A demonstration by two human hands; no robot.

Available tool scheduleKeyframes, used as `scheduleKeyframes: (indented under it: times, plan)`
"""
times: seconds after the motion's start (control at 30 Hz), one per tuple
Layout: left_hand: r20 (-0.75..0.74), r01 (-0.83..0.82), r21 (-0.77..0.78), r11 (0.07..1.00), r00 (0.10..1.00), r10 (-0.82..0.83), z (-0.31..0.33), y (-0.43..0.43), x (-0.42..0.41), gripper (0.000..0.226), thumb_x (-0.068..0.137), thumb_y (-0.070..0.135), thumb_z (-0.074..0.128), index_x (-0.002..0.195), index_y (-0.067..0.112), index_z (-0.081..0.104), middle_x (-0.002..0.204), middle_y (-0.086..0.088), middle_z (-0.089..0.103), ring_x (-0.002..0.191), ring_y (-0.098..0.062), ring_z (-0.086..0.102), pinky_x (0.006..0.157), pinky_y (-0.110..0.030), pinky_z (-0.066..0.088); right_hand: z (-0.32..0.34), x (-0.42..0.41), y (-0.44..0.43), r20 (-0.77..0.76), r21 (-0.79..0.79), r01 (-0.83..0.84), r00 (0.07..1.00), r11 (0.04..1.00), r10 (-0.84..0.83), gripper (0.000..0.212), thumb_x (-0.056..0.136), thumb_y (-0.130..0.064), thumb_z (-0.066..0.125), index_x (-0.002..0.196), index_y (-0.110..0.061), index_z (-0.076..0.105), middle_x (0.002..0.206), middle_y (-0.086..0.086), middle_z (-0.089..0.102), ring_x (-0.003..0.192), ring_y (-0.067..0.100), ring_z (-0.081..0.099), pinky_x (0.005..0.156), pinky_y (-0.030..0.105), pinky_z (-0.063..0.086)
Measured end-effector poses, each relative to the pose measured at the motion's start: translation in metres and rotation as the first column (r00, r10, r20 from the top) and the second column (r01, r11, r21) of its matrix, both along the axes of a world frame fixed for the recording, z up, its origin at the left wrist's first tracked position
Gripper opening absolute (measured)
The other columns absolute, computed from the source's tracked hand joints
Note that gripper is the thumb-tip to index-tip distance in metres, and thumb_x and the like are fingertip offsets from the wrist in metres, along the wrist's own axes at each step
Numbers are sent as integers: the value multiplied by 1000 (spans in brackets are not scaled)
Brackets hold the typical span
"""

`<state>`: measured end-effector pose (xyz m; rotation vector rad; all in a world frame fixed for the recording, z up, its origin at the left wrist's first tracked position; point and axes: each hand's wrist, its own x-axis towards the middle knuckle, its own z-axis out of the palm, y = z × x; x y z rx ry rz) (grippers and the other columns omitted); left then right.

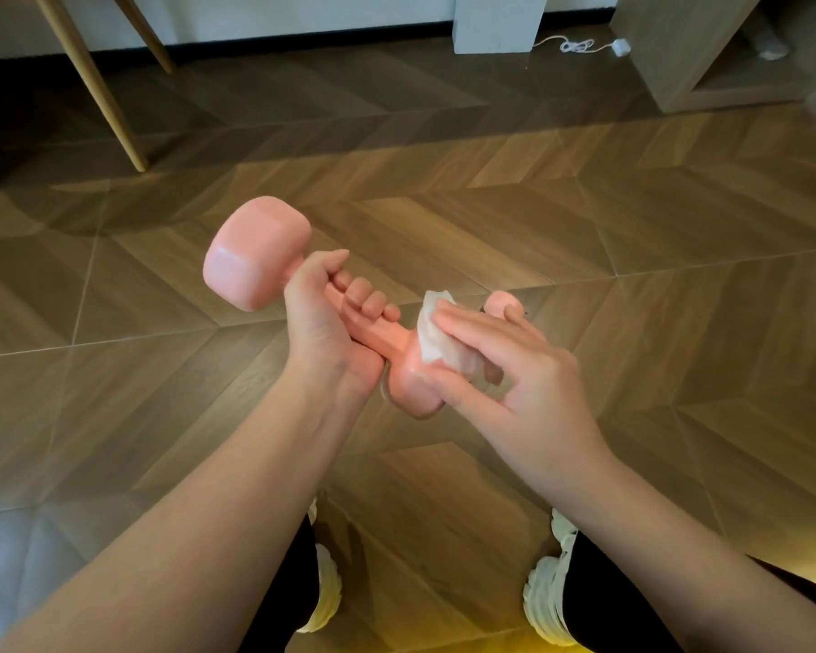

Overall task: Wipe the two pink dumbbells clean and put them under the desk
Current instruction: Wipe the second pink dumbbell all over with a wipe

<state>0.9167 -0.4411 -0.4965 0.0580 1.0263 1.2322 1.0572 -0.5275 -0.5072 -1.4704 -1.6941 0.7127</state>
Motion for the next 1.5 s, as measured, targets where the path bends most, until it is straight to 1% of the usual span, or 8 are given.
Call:
scheduleKeyframes:
  times: [0.2,0.37,0.5,0.67,0.8,1.03,1.2,1.5]
  plan:
    - [-29,31,-7,999,999,-31,-2,-2,2,34,88,17,48,60,21,29,48,5,21,41,-13,22,47,-24,31,-6,8,3,322,-148,-51,942,988,97,86,70,-79,52,143,-35,45,135,-30,46,147,2,20,118,43,-15]
    - [-39,-30,-17,999,999,29,1,-1,3,33,88,16,49,62,20,30,48,5,23,41,-13,26,50,-25,33,-2,2,2,392,164,-7,918,986,-59,60,74,-57,67,114,-13,68,107,-1,73,133,21,51,119,52,-6]
    - [14,-59,-60,996,998,60,0,0,2,33,89,18,49,61,20,31,47,6,25,40,-12,26,52,-26,32,5,6,8,162,-76,-91,981,993,103,74,77,-52,74,138,-15,54,140,-5,57,129,-4,40,116,53,30]
    - [13,-50,-77,996,999,51,0,0,1,33,89,18,50,61,20,32,46,7,26,39,-12,27,50,-25,32,-1,6,6,217,-106,-155,960,982,175,98,67,-49,84,148,-20,39,149,-11,43,127,-27,16,120,36,21]
    - [43,-92,-88,992,994,96,2,2,-1,32,90,17,50,63,20,32,48,7,26,39,-11,27,51,-25,33,-6,5,5,244,152,-79,969,985,40,83,58,-33,91,130,-6,60,132,3,63,127,7,47,113,47,34]
    - [-13,-48,-73,996,999,47,-3,1,1,32,91,17,50,64,20,33,45,7,28,38,-10,30,51,-25,34,-4,6,13,70,-312,-136,984,940,166,86,67,-46,86,141,-38,42,133,-29,49,120,-8,47,105,18,38]
    - [21,-36,-83,996,999,38,-1,1,3,32,91,16,50,65,21,32,47,7,27,39,-10,28,50,-24,33,-3,6,6,144,-165,-59,986,985,83,89,62,-38,91,140,-26,51,131,-26,48,120,-12,40,99,-2,25]
    - [26,-40,-115,993,999,43,-2,3,0,32,91,18,50,65,21,32,47,8,28,39,-10,29,52,-24,34,-3,5,8,179,-245,-55,979,968,102,87,65,-60,77,139,-30,41,156,-15,28,145,-3,13,117,30,20]
